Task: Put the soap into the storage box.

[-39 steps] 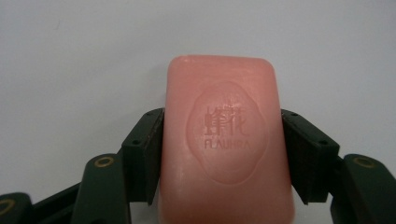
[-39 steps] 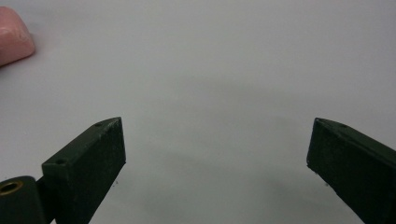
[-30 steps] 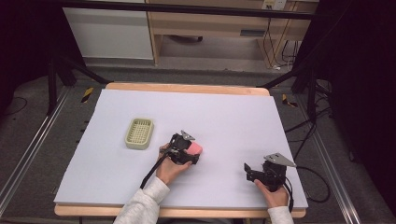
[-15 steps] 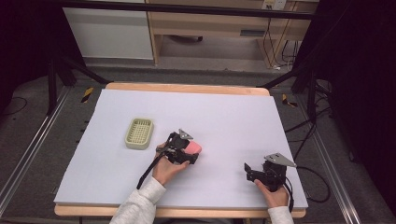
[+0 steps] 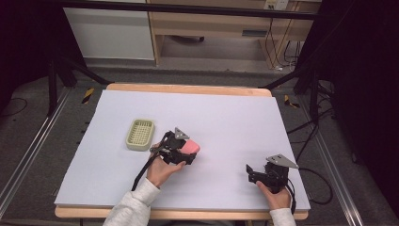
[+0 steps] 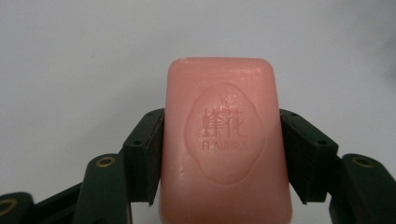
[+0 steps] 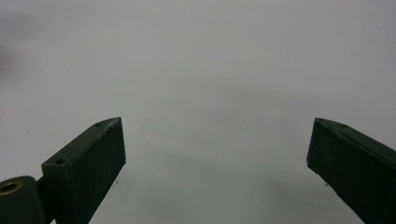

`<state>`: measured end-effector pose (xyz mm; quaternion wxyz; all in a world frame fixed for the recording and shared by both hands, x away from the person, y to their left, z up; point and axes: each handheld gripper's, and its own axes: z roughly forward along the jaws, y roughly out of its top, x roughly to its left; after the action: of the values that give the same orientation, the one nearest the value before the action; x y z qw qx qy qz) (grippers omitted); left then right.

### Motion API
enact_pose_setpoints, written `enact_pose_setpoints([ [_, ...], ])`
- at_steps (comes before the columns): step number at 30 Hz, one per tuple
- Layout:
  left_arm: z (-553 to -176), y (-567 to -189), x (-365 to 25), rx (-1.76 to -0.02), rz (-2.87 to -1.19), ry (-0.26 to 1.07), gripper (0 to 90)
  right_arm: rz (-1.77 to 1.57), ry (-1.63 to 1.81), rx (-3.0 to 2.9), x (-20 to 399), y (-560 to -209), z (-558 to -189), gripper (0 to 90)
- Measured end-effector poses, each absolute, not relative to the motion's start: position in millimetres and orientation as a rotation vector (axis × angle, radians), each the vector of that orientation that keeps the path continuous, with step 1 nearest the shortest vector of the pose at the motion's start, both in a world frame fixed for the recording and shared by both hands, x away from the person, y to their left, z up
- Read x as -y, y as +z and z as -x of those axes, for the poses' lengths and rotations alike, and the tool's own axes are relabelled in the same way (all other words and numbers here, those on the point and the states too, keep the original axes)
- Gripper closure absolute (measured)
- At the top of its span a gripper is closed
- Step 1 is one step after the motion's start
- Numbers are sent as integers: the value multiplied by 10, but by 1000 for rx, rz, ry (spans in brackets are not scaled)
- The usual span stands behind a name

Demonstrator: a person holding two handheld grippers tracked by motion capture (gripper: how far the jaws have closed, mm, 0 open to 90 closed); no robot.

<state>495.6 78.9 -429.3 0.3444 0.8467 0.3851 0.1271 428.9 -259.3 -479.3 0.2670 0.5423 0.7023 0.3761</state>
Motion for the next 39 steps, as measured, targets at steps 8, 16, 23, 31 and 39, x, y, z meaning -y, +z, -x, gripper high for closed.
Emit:
enact_pose_setpoints([
  [8,-4955,-4220,-955,-1011,-2186,339,374,-1465,1013,-1895,2593,-4793,-4290,47],
  [16,-4940,-4154,-1175,-1037,-2162,364,373,-1464,1012,-1895,2596,-4795,-4292,47],
  [23,-4930,-4115,-1358,-1068,-2142,386,373,-1460,1009,-1898,2593,-4795,-4289,47],
  [31,-4910,-4062,-1543,-1093,-2111,405,374,-1461,1005,-1896,2594,-4793,-4286,47],
  [39,-4921,-3980,-1727,-1133,-2042,414,374,-1455,1004,-1892,2595,-4791,-4280,47],
])
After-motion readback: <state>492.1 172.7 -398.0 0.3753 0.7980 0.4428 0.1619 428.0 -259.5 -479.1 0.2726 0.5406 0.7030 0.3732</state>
